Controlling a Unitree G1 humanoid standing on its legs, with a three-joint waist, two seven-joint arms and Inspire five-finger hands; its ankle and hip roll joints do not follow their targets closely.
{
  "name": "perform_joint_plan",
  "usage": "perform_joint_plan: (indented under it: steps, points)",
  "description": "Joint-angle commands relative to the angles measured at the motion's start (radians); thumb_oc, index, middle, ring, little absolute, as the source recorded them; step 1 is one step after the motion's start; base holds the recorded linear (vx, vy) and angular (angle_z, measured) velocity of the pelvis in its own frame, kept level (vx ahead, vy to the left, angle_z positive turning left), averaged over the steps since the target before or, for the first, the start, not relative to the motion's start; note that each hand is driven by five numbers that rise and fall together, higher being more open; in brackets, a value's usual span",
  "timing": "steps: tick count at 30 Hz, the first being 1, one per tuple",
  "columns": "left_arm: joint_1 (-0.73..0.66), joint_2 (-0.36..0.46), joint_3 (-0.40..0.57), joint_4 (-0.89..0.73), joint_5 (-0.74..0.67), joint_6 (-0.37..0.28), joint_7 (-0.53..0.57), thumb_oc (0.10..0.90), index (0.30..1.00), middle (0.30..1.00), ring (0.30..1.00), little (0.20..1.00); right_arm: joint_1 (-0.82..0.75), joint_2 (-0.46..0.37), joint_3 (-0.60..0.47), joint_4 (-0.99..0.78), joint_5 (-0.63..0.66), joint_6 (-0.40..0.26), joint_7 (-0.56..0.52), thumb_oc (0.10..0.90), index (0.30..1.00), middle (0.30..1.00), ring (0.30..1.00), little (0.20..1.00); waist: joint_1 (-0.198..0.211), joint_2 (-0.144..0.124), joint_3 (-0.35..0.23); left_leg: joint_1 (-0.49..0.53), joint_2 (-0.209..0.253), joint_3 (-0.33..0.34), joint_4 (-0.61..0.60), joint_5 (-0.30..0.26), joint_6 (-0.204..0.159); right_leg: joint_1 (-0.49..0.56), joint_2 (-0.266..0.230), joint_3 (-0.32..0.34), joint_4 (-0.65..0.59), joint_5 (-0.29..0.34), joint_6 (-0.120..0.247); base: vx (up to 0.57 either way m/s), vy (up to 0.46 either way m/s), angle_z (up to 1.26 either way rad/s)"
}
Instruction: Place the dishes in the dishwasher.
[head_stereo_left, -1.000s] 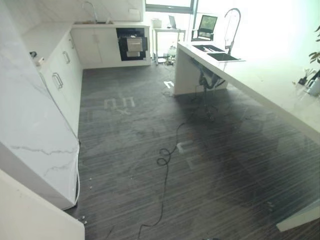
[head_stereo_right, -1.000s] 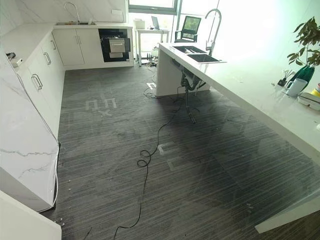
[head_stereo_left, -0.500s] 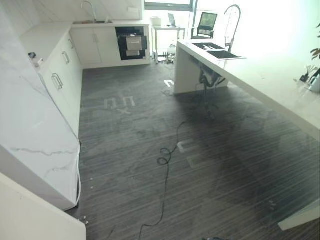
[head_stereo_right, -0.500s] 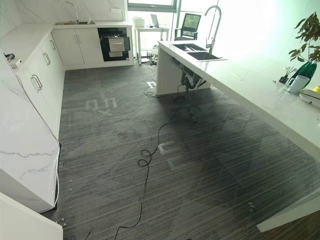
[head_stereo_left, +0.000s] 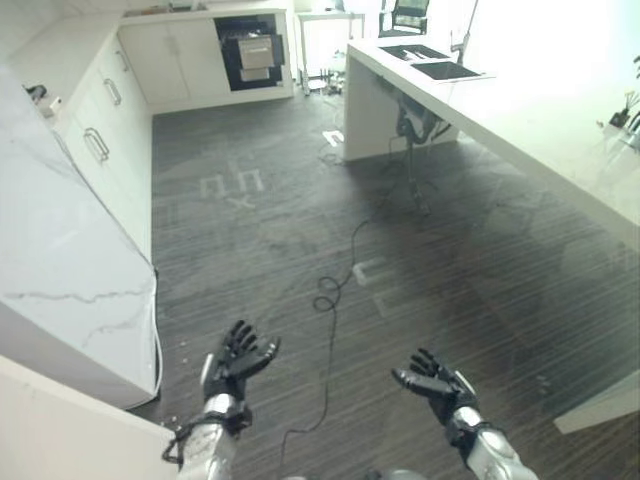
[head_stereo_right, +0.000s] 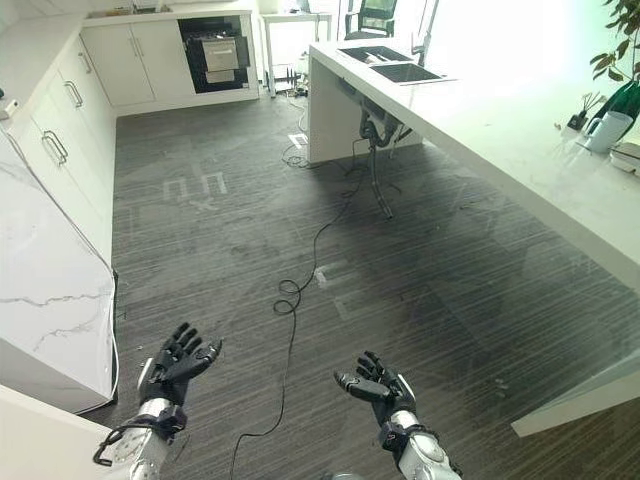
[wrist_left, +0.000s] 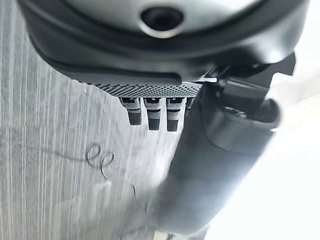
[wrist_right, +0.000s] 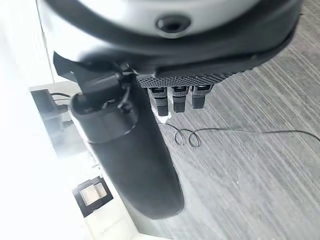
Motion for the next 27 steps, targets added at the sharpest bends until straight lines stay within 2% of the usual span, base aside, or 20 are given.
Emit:
perform_joint_plan:
  steps: [1,2,3,4,5,7,8,9,10,11,12,15,19,20,22,23,24,25,26,27]
  points:
    - [-0.043,0.042,-0.010,-0.033,-0.030,-0.114,-0.026,0.800,0.900,0.900,0.900,0.900,-0.047,-0.043,-0.027,-0.085,-0.062,-0.102,0.000,0.800,0.900,0.900,0.900,0.900,0.003,-0.016,0.024,0.055,0.080,0.041,0.009,0.041,-0.120,0.057,-0.017,0.029,-0.037,-0.021,0.058,0.10,-0.190,-0.06]
    - [-0.044,0.039,-0.016,-0.041,-0.024,-0.119,-0.029,0.800,0.900,0.900,0.900,0.900,-0.047,-0.055,-0.027,-0.101,-0.068,-0.108,0.002,0.800,0.900,0.900,0.900,0.900,0.009,-0.049,0.040,0.057,0.072,0.058,0.044,0.129,-0.128,0.062,-0.032,0.042,-0.037,-0.018,0.042,0.11,-0.218,-0.03]
    - [-0.044,0.042,-0.023,-0.051,-0.023,-0.123,-0.034,0.800,0.900,0.900,0.900,0.900,-0.046,-0.066,-0.025,-0.112,-0.075,-0.118,0.010,0.800,0.900,0.900,0.900,0.900,0.019,-0.060,0.066,-0.006,0.073,0.044,0.132,0.186,-0.137,0.072,-0.026,0.052,-0.037,-0.012,0.029,0.09,-0.171,0.00]
    - [-0.044,0.042,-0.025,-0.054,-0.024,-0.123,-0.033,0.800,0.900,0.900,0.900,0.900,-0.047,-0.069,-0.024,-0.113,-0.074,-0.120,0.011,0.800,0.900,0.900,0.900,0.900,0.020,-0.058,0.071,-0.026,0.074,0.040,0.148,0.192,-0.138,0.075,-0.020,0.054,-0.037,-0.012,0.027,0.18,-0.063,0.06]
    - [-0.043,0.032,-0.031,-0.047,-0.031,-0.135,-0.030,0.800,0.900,0.900,0.900,0.900,-0.057,-0.067,-0.021,-0.104,-0.079,-0.129,0.014,0.800,0.900,0.900,0.900,0.900,0.032,-0.052,0.088,-0.057,0.077,0.069,0.063,0.198,-0.132,0.094,-0.003,0.068,-0.037,-0.022,0.034,0.24,0.039,0.05]
    - [-0.034,0.024,-0.033,-0.041,-0.040,-0.144,-0.029,0.800,0.900,0.900,0.900,0.900,-0.061,-0.066,-0.014,-0.099,-0.079,-0.131,0.024,0.800,0.900,0.900,0.900,0.900,0.042,-0.027,0.098,-0.087,0.108,0.083,0.009,0.184,-0.136,0.116,0.024,0.072,-0.037,-0.042,0.045,0.28,0.102,-0.02]
    - [-0.024,0.022,-0.037,-0.053,-0.037,-0.142,-0.023,0.800,0.900,0.900,0.900,0.900,-0.055,-0.070,-0.011,-0.108,-0.075,-0.122,0.038,0.800,0.900,0.900,0.900,0.900,0.044,-0.003,0.096,-0.132,0.149,0.085,0.009,0.160,-0.141,0.129,0.045,0.069,-0.037,-0.061,0.050,0.29,0.150,-0.11]
    - [-0.017,0.025,-0.045,-0.062,-0.024,-0.138,-0.017,0.800,0.900,0.900,0.900,0.900,-0.042,-0.072,-0.013,-0.118,-0.051,-0.110,0.058,0.800,0.900,0.900,0.900,0.900,0.048,0.017,0.096,-0.185,0.185,0.078,0.009,0.164,-0.156,0.147,0.062,0.065,-0.037,-0.078,0.053,0.43,0.219,-0.10]
    - [0.007,0.030,-0.055,-0.073,-0.009,-0.142,-0.015,0.800,0.900,0.900,0.900,0.900,-0.022,-0.077,-0.021,-0.126,-0.037,-0.112,0.086,0.800,0.900,0.900,0.900,0.900,0.061,0.032,0.095,-0.264,0.209,0.036,0.009,0.169,-0.176,0.179,0.084,0.085,-0.037,-0.102,0.053,0.53,0.280,-0.16]
    - [0.032,0.025,-0.048,-0.071,-0.003,-0.145,-0.015,0.800,0.900,0.900,0.900,0.900,-0.014,-0.091,-0.019,-0.126,-0.056,-0.124,0.111,0.800,0.900,0.900,0.900,0.900,0.072,0.033,0.089,-0.299,0.206,0.019,0.009,0.151,-0.175,0.205,0.090,0.099,-0.037,-0.129,0.052,0.51,0.274,-0.19]
    - [0.036,0.022,-0.045,-0.069,-0.006,-0.145,-0.009,0.800,0.900,0.900,0.900,0.900,-0.016,-0.095,-0.013,-0.129,-0.052,-0.122,0.118,0.800,0.900,0.900,0.900,0.900,0.075,0.030,0.086,-0.304,0.208,0.032,0.009,0.129,-0.172,0.210,0.081,0.097,-0.037,-0.134,0.055,0.36,0.202,-0.46]
    - [0.031,0.027,-0.048,-0.065,-0.020,-0.135,-0.009,0.800,0.900,0.900,0.900,0.900,-0.009,-0.094,-0.002,-0.141,-0.042,-0.121,0.121,0.800,0.900,0.900,0.900,0.900,0.080,0.029,0.069,-0.283,0.218,0.056,0.009,0.118,-0.163,0.236,0.048,0.086,-0.037,-0.149,0.071,0.34,0.176,-0.65]
    - [0.031,0.061,-0.052,-0.103,0.014,-0.102,-0.047,0.800,0.900,0.900,0.900,0.900,0.002,-0.077,0.014,-0.171,-0.038,-0.105,0.110,0.800,0.900,0.900,0.900,0.900,0.101,0.012,0.031,-0.252,0.174,0.043,0.009,0.097,-0.122,0.289,-0.004,0.078,-0.037,-0.152,0.108,0.31,0.151,-0.15]
    - [0.026,0.068,-0.057,-0.108,0.016,-0.092,-0.052,0.800,0.900,0.900,0.900,0.900,0.001,-0.071,0.016,-0.173,-0.043,-0.109,0.102,0.800,0.900,0.900,0.900,0.900,0.101,0.007,0.023,-0.247,0.162,0.043,0.009,0.091,-0.112,0.299,-0.018,0.071,-0.037,-0.137,0.120,0.30,0.154,-0.02]
    - [0.007,0.083,-0.069,-0.116,0.015,-0.071,-0.067,0.800,0.900,0.900,0.900,0.900,-0.010,-0.055,0.020,-0.178,-0.032,-0.114,0.071,0.800,0.900,0.900,0.900,0.900,0.097,-0.011,0.009,-0.231,0.118,0.030,0.009,0.074,-0.082,0.313,-0.054,0.058,-0.037,-0.030,0.160,0.38,0.214,0.12]
    - [-0.020,0.096,-0.088,-0.110,0.021,-0.058,-0.069,0.800,0.900,0.900,0.900,0.900,-0.027,-0.036,0.017,-0.178,-0.033,-0.113,0.055,0.800,0.900,0.900,0.900,0.900,0.084,-0.015,-0.002,-0.193,0.065,0.004,0.009,0.049,-0.048,0.351,-0.080,0.017,-0.023,0.226,0.209,0.39,0.254,0.26]
    - [-0.022,0.096,-0.090,-0.111,0.023,-0.056,-0.066,0.800,0.900,0.900,0.900,0.900,-0.028,-0.033,0.019,-0.180,-0.034,-0.112,0.053,0.800,0.900,0.900,0.900,0.900,0.085,-0.005,0.000,-0.186,0.066,-0.001,0.009,0.045,-0.044,0.340,-0.089,0.004,0.047,0.257,0.212,0.39,0.295,0.30]
    - [-0.028,0.097,-0.098,-0.116,0.027,-0.046,-0.058,0.800,0.900,0.900,0.900,0.900,-0.029,-0.027,0.024,-0.188,-0.038,-0.109,0.050,0.800,0.900,0.900,0.900,0.900,0.082,0.012,0.005,-0.164,0.060,-0.014,0.009,0.033,-0.034,0.289,-0.108,-0.002,0.182,0.298,0.213,0.19,0.210,0.29]
    - [-0.031,0.097,-0.106,-0.121,0.034,-0.036,-0.049,0.800,0.900,0.900,0.900,0.900,-0.030,-0.021,0.031,-0.196,-0.049,-0.105,0.048,0.800,0.900,0.900,0.900,0.900,0.076,0.030,0.014,-0.138,0.053,-0.033,0.009,0.020,-0.023,0.215,-0.113,0.003,0.304,0.321,0.209,0.25,0.233,0.18]
    - [-0.029,0.096,-0.110,-0.124,0.043,-0.033,-0.040,0.800,0.900,0.900,0.900,0.900,-0.034,-0.018,0.040,-0.195,-0.058,-0.105,0.052,0.800,0.900,0.900,0.900,0.900,0.068,0.036,0.026,-0.106,0.041,-0.038,0.009,0.006,-0.014,0.139,-0.119,0.014,0.401,0.323,0.204,0.22,0.166,0.13]
